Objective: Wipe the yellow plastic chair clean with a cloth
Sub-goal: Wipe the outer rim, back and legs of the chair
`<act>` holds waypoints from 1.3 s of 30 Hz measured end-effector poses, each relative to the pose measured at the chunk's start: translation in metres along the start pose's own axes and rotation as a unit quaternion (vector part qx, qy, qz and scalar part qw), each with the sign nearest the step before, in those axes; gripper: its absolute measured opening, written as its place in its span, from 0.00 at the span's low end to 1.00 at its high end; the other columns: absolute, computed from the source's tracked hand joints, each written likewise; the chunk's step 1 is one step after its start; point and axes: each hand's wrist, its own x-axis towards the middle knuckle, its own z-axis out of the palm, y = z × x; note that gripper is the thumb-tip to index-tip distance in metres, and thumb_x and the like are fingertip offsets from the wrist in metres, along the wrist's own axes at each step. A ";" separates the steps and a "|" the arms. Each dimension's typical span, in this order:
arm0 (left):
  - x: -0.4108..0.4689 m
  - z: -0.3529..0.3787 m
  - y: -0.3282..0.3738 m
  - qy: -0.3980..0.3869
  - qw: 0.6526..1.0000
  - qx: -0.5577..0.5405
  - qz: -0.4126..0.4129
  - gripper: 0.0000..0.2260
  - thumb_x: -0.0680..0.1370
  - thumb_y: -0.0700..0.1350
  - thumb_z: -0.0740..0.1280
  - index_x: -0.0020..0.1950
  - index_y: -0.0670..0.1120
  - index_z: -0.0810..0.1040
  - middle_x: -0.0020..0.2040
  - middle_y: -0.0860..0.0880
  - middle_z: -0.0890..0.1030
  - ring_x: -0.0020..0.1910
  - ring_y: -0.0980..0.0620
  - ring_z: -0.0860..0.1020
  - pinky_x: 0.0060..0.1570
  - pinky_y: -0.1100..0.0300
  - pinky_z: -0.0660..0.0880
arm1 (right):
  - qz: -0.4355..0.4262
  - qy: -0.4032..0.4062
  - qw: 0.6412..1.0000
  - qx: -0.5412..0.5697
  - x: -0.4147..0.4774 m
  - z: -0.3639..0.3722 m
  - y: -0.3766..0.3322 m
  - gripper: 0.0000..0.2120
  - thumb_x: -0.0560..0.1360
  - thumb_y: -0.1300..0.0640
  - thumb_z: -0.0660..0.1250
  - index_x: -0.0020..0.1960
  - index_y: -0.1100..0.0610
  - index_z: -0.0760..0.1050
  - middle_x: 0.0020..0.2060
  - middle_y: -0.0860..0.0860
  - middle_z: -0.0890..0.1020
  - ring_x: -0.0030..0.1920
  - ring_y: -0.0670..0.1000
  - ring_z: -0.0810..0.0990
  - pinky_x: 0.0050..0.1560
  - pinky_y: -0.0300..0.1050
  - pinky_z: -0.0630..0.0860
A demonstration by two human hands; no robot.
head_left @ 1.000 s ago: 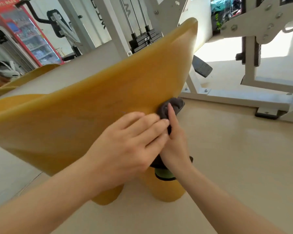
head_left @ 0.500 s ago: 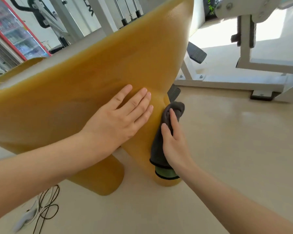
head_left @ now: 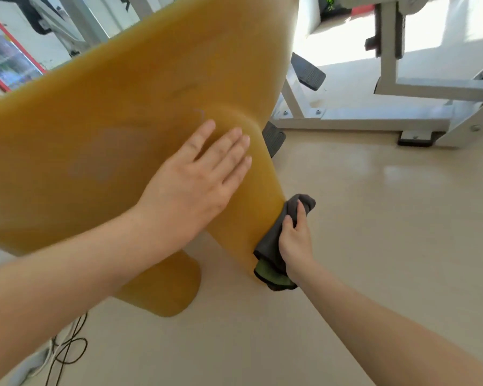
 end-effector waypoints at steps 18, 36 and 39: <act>-0.067 -0.007 0.008 0.088 0.869 -0.384 -0.298 0.27 0.73 0.38 0.67 0.73 0.43 0.69 0.65 0.43 0.75 0.56 0.45 0.76 0.33 0.64 0.74 | -0.510 0.048 0.835 -0.200 -0.047 0.021 -0.114 0.29 0.78 0.59 0.64 0.72 0.37 0.60 0.75 0.49 0.65 0.73 0.52 0.66 0.68 0.55 0.71; -0.126 0.000 -0.066 0.304 0.749 -0.326 -0.491 0.22 0.72 0.36 0.67 0.67 0.39 0.73 0.62 0.38 0.74 0.59 0.41 0.72 0.63 0.60 0.65 | -0.745 0.057 0.477 -0.463 -0.091 0.058 -0.202 0.26 0.78 0.61 0.62 0.74 0.47 0.63 0.76 0.56 0.59 0.77 0.63 0.55 0.70 0.69 0.58; -0.153 0.012 -0.057 0.319 0.711 -0.357 -0.515 0.22 0.72 0.36 0.67 0.67 0.37 0.73 0.62 0.38 0.74 0.60 0.43 0.72 0.66 0.62 0.66 | -0.774 0.005 0.378 -0.508 -0.118 0.093 -0.207 0.22 0.79 0.59 0.59 0.71 0.45 0.68 0.77 0.52 0.60 0.78 0.59 0.55 0.72 0.66 0.55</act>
